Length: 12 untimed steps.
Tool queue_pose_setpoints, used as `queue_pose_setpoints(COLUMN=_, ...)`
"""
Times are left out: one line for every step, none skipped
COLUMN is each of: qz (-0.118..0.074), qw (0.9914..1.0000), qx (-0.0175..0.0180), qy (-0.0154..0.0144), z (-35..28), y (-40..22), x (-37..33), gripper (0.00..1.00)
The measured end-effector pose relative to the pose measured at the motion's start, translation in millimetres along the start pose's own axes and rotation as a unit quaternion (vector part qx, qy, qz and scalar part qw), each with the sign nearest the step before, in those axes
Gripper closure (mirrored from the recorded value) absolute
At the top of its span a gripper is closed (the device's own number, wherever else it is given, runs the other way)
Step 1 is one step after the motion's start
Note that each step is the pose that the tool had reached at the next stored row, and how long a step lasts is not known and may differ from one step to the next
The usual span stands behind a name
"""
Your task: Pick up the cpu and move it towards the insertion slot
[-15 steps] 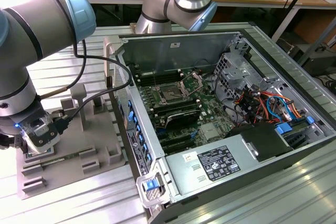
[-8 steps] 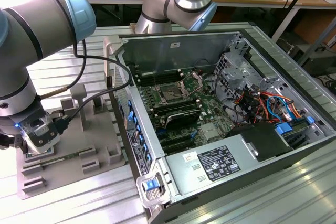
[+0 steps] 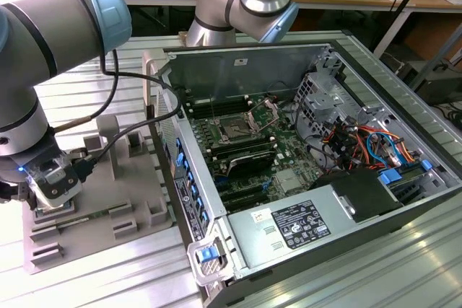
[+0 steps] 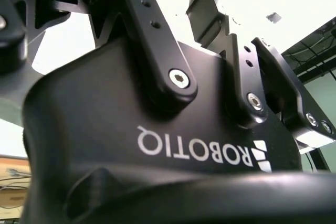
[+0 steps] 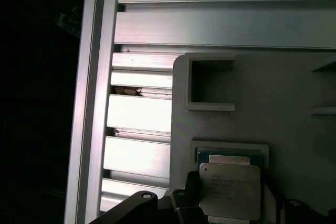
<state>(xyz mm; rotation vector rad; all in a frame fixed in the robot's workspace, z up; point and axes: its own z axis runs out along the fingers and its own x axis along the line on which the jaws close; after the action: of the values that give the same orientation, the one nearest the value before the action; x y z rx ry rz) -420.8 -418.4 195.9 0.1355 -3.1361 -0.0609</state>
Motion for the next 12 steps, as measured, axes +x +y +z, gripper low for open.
queue_pose_setpoints(qz=0.000, qw=1.00000, qx=0.0000, qy=0.0001, z=-0.6, y=0.0, x=0.0, gripper=0.45)
queue_pose_setpoints(qz=0.000, qw=1.00000, qx=0.0000, qy=0.0001, z=-1.4, y=0.1, x=0.1, gripper=0.45)
queue_pose_setpoints(qz=0.000, qw=1.00000, qx=0.0000, qy=0.0001, z=-1.8, y=0.1, x=0.0, gripper=0.45)
queue_pose_setpoints(qz=0.000, qw=1.00000, qx=0.0000, qy=0.0000, z=-2.1, y=0.1, x=0.0, gripper=0.45)
queue_pose_setpoints(qz=0.000, qw=1.00000, qx=0.0000, qy=0.0001, z=-2.5, y=0.1, x=0.0, gripper=0.45)
queue_pose_setpoints(qz=0.000, qw=1.00000, qx=-0.0001, qy=0.0000, z=-2.8, y=0.2, x=0.0, gripper=0.45)
queue_pose_setpoints(qz=0.000, qw=1.00000, qx=-0.0001, qy=0.0001, z=-3.1, y=0.2, x=-0.1, gripper=0.45)
queue_pose_setpoints(qz=0.000, qw=1.00000, qx=-0.0002, qy=0.0001, z=-3.4, y=0.3, x=-0.1, gripper=0.45)
queue_pose_setpoints(qz=0.000, qw=1.00000, qx=-0.0002, qy=0.0001, z=-3.9, y=0.4, x=0.0, gripper=0.45)
queue_pose_setpoints(qz=0.000, qw=1.00000, qx=-0.0003, qy=0.0002, z=-4.5, y=0.5, x=0.1, gripper=0.45)
queue_pose_setpoints(qz=0.000, qw=1.00000, qx=-0.0005, qy=0.0001, z=-5.0, y=0.5, x=0.1, gripper=0.45)
queue_pose_setpoints(qz=0.000, qw=1.00000, qx=-0.0008, qy=-0.0001, z=-5.3, y=0.7, x=0.0, gripper=0.45)
